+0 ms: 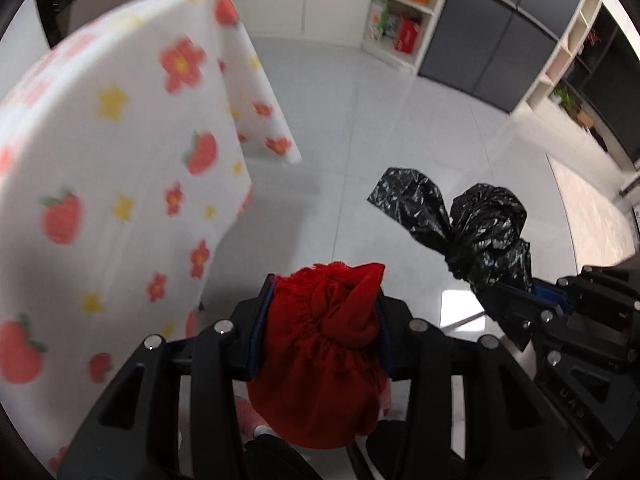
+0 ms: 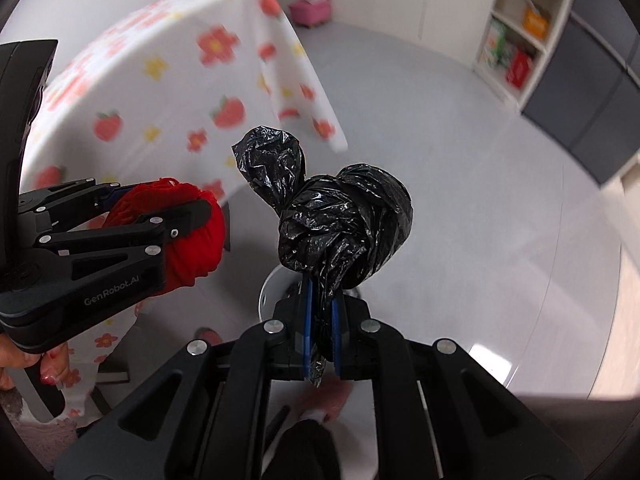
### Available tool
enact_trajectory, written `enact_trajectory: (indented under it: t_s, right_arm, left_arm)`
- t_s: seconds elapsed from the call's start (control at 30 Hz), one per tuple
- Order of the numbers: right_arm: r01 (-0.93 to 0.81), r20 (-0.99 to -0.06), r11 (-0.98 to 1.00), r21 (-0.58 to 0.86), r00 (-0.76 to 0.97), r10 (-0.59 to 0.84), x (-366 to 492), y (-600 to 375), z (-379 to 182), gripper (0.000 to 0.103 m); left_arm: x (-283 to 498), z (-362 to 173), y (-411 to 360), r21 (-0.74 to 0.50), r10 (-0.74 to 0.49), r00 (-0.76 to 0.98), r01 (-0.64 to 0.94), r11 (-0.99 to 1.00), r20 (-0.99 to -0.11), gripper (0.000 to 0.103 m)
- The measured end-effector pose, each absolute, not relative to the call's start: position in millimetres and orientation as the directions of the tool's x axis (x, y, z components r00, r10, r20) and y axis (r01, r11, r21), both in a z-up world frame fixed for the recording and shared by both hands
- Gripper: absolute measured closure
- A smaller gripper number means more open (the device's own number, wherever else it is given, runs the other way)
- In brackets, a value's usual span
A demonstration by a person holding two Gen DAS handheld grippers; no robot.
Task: Collect trash
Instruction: 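Carry the black bag and red item off the table over the grey bin, then open both grippers to drop the bag and red item into the bin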
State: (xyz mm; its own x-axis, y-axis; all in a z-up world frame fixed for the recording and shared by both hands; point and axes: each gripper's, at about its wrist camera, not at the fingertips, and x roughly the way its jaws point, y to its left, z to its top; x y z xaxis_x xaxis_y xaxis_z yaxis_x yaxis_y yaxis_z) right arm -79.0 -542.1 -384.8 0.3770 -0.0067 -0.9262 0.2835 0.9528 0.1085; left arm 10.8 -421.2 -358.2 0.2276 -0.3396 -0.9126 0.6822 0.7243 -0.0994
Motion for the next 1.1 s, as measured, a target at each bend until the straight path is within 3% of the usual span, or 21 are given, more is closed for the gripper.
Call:
enact_trajectory:
  t_s: [0.7,0.8,0.97,1.03,1.1]
  right_arm:
    - [0.433,-0.949,0.891,0.138,0.315,-0.006,-79,-516,-632,0.094]
    - [0.434,-0.955,0.893,0.119,0.297,-0.018,-83,-511,-654,0.089]
    - [0.546,-0.967,0.831,0.112,0.252,-0.036,-75,-526,-668,0.075]
    - [0.567,-0.966,0.817,0.099,0.251,-0.058,-72,-530,-670,0.060]
    - [0.577,-0.965,0.810,0.109,0.258,-0.054,-71,-532,-674,0.052]
  left_arm:
    - [-6,-612,-435,-0.090,-0.334,0.180,0.750,0.655,-0.925,0.059]
    - [-10,-631,-431,-0.092,-0.333,0.181,0.745,0.660,-0.925,0.056]
    - [-4,-647,-421,-0.142,-0.335,0.141,0.708,0.692,-0.932,0.042]
    - [5,-652,-419,-0.143,-0.341,0.149,0.704,0.696,-0.928,0.036]
    - [12,-653,-414,-0.157,-0.354,0.151,0.692,0.705,-0.923,0.030]
